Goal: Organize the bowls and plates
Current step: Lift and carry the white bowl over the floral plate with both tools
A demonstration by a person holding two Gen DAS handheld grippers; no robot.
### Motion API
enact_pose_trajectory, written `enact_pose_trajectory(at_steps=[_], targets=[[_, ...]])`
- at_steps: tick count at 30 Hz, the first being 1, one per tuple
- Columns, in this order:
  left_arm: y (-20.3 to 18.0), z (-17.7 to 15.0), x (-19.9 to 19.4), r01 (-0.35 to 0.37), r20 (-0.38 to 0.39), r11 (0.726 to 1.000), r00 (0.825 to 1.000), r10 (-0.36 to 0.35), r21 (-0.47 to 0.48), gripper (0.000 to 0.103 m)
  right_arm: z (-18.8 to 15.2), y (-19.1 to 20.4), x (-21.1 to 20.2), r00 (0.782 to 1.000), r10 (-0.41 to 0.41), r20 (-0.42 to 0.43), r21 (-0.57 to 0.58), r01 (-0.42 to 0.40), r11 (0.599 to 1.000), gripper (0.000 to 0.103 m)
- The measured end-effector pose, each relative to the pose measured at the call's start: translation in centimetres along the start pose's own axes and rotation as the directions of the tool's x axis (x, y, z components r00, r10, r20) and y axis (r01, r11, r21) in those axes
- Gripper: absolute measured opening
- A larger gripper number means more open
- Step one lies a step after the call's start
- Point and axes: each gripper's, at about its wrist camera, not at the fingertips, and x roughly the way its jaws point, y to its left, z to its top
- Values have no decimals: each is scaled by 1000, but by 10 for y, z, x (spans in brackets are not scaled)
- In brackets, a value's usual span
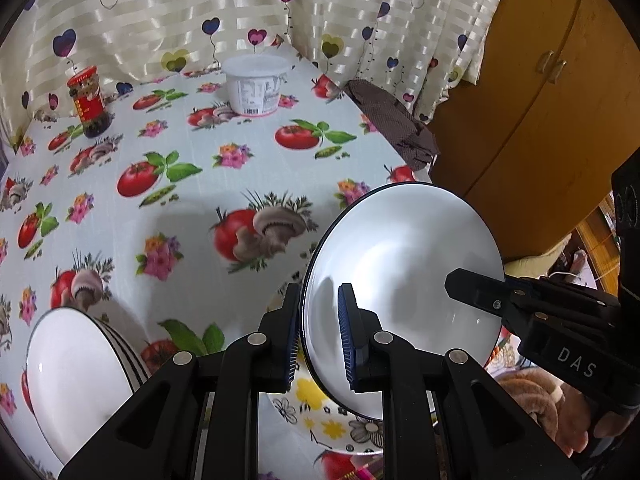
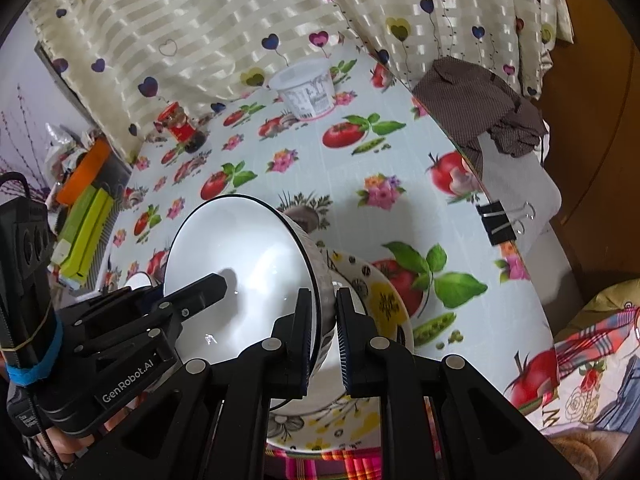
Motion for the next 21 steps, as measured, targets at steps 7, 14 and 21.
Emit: enact_pose_trajectory(at_steps=[7, 14, 21], targets=[[-2, -13, 9, 2, -27, 1000, 1000, -2, -7, 18, -12, -5, 3, 1000, -7, -17, 8, 8, 1000, 12], [-5, -17, 14, -9, -41, 1000, 999, 9, -7, 18, -19, -9, 9, 999, -9, -31, 13, 10, 1000, 12], [-6, -17, 16, -20, -38, 1000, 999, 20, 0, 18, -19, -11, 13, 999, -14, -36, 10, 15, 1000, 12]])
